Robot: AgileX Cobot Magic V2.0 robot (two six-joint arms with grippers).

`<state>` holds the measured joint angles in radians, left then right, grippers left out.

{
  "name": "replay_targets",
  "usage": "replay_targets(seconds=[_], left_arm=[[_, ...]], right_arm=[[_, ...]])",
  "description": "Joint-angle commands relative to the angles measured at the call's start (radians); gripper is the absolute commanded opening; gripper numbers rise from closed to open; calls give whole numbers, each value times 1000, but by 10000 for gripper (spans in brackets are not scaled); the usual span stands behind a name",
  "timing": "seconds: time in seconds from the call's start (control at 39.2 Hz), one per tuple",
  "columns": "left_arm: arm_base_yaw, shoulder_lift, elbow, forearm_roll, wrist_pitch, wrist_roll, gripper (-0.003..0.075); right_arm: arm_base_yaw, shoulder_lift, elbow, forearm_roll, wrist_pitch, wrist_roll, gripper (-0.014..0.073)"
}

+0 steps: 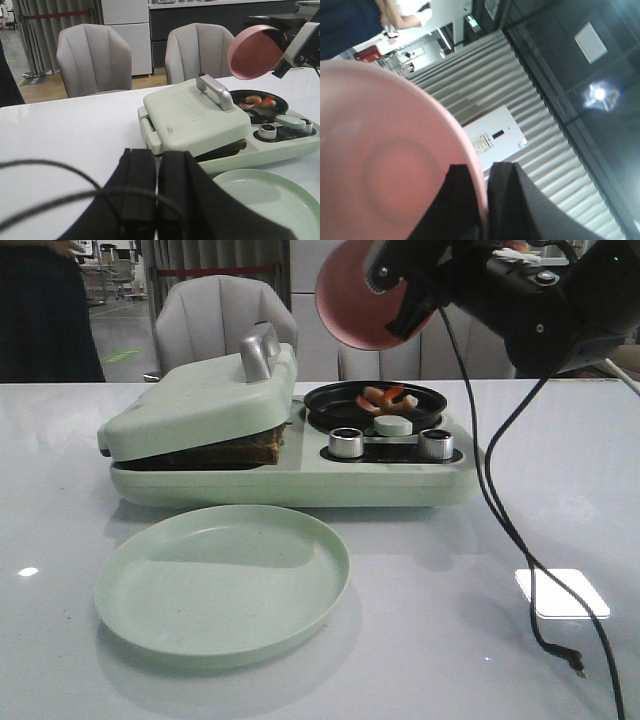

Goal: Make breakfast with bread and shrimp
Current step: 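Tilt the pink bowl with the right gripper to pour shrimp into the pan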

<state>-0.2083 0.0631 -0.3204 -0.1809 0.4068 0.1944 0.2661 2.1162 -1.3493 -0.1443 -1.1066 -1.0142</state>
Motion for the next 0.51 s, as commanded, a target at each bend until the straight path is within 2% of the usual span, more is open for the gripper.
replay_targets(seconds=[0.0, 0.08, 0.15, 0.36, 0.49], left_arm=[[2, 11, -24, -14, -77, -10, 114], [2, 11, -24, -14, -77, -10, 114], [2, 11, -24, -14, -77, -10, 114], [2, 11, -24, -14, -77, -10, 114], [2, 11, -24, -14, -77, -10, 114]], right_arm=[[-3, -61, -22, -17, -47, -23, 119], [-3, -48, -22, 2, -47, -15, 119], [-3, -40, -22, 31, -32, 45, 119], [-3, -50, -22, 182, -26, 380, 119], [-3, -95, -23, 276, 111, 588, 119]])
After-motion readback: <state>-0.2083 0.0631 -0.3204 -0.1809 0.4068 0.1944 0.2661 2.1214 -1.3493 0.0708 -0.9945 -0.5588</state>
